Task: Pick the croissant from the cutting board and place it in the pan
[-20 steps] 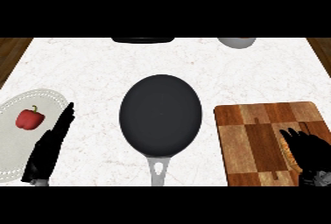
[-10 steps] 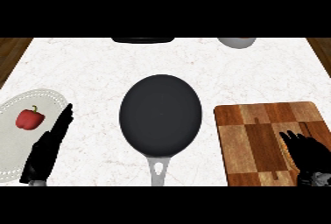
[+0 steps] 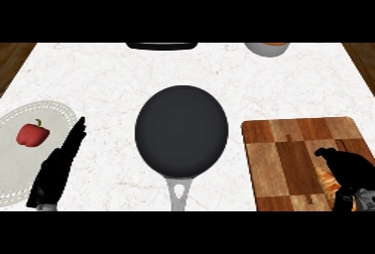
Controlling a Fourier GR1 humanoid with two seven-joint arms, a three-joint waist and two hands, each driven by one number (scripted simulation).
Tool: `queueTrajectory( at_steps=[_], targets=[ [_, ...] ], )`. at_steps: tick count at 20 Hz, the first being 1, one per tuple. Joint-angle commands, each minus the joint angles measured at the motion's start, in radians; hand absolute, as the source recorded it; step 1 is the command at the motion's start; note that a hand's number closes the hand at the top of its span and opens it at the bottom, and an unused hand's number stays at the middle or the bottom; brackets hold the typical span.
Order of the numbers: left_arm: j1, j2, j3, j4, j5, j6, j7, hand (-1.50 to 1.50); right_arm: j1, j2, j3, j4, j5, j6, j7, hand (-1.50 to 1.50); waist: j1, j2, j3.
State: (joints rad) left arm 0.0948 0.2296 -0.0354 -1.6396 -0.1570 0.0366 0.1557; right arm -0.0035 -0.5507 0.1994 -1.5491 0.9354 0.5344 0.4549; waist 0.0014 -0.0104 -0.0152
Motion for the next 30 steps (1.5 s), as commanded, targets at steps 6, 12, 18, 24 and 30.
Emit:
queueTrajectory(
  at_steps=[6, 12, 18, 24, 30],
  targets=[
    [0.011, -0.005, -0.004, 0.015, -0.029, 0.004, -0.026, 0.00, -0.119, 0.149, -0.085, 0.093, -0.153, 0.031, -0.057, 1.50, 0.015, 0.013, 0.016],
    [0.019, -0.029, 0.000, 0.029, -0.031, 0.011, -0.057, 0.00, -0.153, 0.130, -0.114, 0.011, -0.083, -0.097, -0.081, 1.50, 0.003, 0.010, 0.015],
    [-0.014, -0.016, 0.017, 0.019, -0.014, -0.004, -0.014, 0.00, -0.198, 0.117, -0.139, -0.137, -0.022, -0.358, -0.226, 1.50, -0.004, 0.007, 0.016],
    [-0.011, 0.018, 0.050, 0.011, 0.013, -0.045, -0.016, 0.00, -0.280, 0.171, -0.116, -0.228, -0.015, -0.442, -0.290, 1.50, 0.004, 0.009, 0.015],
    [-0.007, -0.031, 0.019, 0.044, -0.027, -0.019, -0.044, 0.00, -0.440, 0.324, -0.046, -0.256, -0.049, -0.336, -0.150, 1.50, 0.003, 0.009, 0.015]
  ],
)
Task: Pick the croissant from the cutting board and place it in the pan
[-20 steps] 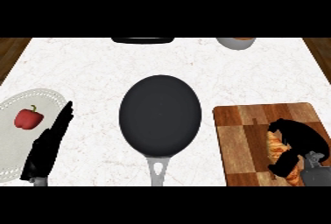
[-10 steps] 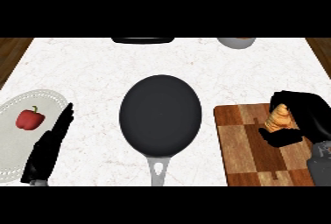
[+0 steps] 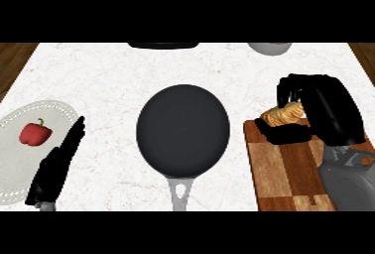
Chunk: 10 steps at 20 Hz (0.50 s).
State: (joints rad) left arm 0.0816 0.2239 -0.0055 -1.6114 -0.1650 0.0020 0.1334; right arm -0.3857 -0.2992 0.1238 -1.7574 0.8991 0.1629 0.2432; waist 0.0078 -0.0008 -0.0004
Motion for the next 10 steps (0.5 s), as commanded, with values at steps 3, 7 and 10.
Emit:
queueTrajectory(
  at_steps=[3, 7, 10],
  targets=[
    [0.012, -0.014, -0.013, -0.040, -0.009, -0.002, 0.020, 0.00, -0.251, 0.188, 0.059, 0.158, -0.008, 0.029, 0.114, 1.50, 0.016, 0.003, 0.000],
    [-0.029, 0.004, 0.019, 0.024, 0.006, -0.026, -0.005, 0.00, -0.305, 0.293, 0.068, 0.375, 0.006, -0.088, 0.094, 1.50, 0.015, 0.006, 0.000],
    [-0.032, -0.024, -0.014, -0.010, -0.030, 0.004, 0.008, 0.00, -0.400, 0.296, 0.128, 0.513, -0.079, -0.158, 0.157, 1.50, 0.033, 0.008, 0.000]
  ],
)
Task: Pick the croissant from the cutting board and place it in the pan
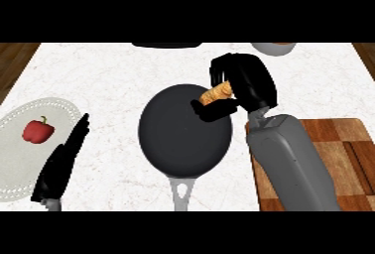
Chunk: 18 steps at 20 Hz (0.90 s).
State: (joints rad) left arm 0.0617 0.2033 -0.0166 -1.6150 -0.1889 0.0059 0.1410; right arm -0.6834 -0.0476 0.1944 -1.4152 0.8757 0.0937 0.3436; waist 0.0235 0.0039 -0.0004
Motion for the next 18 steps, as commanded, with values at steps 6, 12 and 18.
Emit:
queueTrajectory(
  at_steps=[6, 12, 18],
  targets=[
    [-0.054, -0.001, 0.015, 0.064, 0.005, -0.022, -0.021, 0.00, -0.204, 0.047, 0.143, 0.489, -0.176, -0.210, -0.007, 1.50, 0.016, 0.006, 0.000],
    [-0.075, -0.002, 0.000, 0.015, -0.013, -0.018, 0.012, 0.00, -0.321, 0.047, 0.274, 0.743, -0.208, -0.219, -0.057, 1.50, 0.059, 0.017, 0.000],
    [-0.074, 0.006, -0.009, 0.008, 0.012, -0.060, 0.006, 0.00, -0.234, 0.048, 0.173, 0.786, -0.593, -0.221, -0.034, -1.50, 0.107, 0.028, 0.002]
  ],
)
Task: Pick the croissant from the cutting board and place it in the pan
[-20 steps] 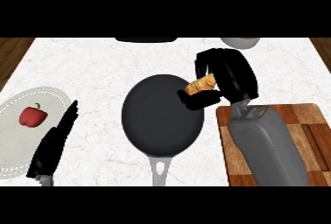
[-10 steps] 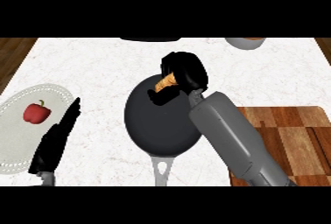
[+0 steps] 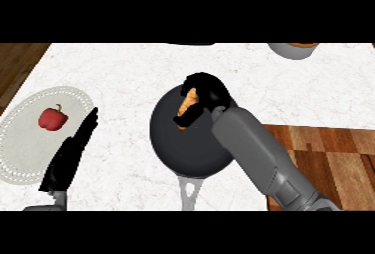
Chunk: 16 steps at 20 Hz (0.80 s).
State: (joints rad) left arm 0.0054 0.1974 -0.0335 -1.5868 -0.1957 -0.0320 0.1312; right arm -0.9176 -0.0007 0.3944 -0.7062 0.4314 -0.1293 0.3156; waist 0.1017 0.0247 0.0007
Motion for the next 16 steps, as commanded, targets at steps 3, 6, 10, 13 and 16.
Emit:
queueTrajectory(
  at_steps=[3, 6, 10, 13, 16],
  targets=[
    [-0.008, -0.004, -0.012, -0.016, -0.001, -0.010, 0.007, 0.00, -0.023, 0.001, -0.016, 0.033, -0.298, -0.050, -0.047, -1.50, 0.012, -0.002, 0.001],
    [-0.052, -0.016, -0.015, -0.011, -0.009, 0.000, 0.048, 0.00, 0.001, 0.001, -0.005, 0.041, -0.350, -0.197, -0.176, -1.50, 0.016, 0.003, 0.002],
    [-0.026, -0.016, 0.007, 0.036, -0.006, 0.010, 0.002, 0.00, 0.007, 0.001, -0.005, 0.008, -0.435, -0.355, -0.263, -1.50, -0.012, -0.006, 0.001],
    [-0.017, -0.013, 0.009, 0.042, -0.006, 0.007, -0.024, 0.00, -0.019, 0.001, -0.074, 0.078, -0.495, -0.423, -0.328, -1.50, -0.020, -0.004, 0.000],
    [0.004, 0.013, 0.036, 0.042, 0.003, -0.002, -0.040, 0.00, -0.006, 0.001, -0.125, 0.106, -0.543, -0.500, -0.366, -1.50, -0.041, -0.008, 0.000]
  ],
)
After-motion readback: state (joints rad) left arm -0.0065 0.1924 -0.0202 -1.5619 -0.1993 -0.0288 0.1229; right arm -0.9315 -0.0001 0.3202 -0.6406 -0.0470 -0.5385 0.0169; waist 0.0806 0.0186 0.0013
